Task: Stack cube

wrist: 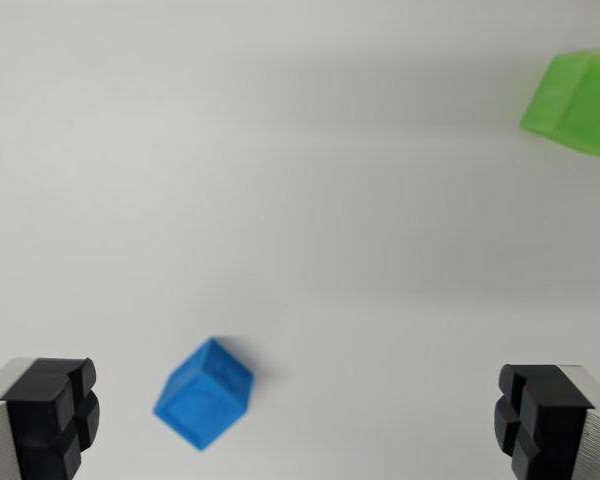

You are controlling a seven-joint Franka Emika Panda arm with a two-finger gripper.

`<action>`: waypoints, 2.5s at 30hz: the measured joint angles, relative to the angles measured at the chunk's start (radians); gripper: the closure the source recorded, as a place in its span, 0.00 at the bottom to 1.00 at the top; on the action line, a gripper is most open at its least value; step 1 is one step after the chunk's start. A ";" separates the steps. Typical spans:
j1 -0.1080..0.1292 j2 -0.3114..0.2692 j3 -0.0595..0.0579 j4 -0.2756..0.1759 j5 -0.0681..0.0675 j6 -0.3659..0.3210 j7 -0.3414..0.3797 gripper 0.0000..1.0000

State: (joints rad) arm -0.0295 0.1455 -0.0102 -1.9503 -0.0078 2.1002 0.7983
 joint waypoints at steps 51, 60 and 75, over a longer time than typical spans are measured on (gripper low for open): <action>-0.053 0.100 -0.036 0.020 0.011 0.075 0.000 0.00; -0.078 0.151 -0.050 0.042 0.019 0.102 0.000 0.00; -0.127 0.256 -0.069 0.101 0.039 0.145 0.000 0.00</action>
State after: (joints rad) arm -0.1563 0.4012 -0.0791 -1.8489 0.0309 2.2448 0.7983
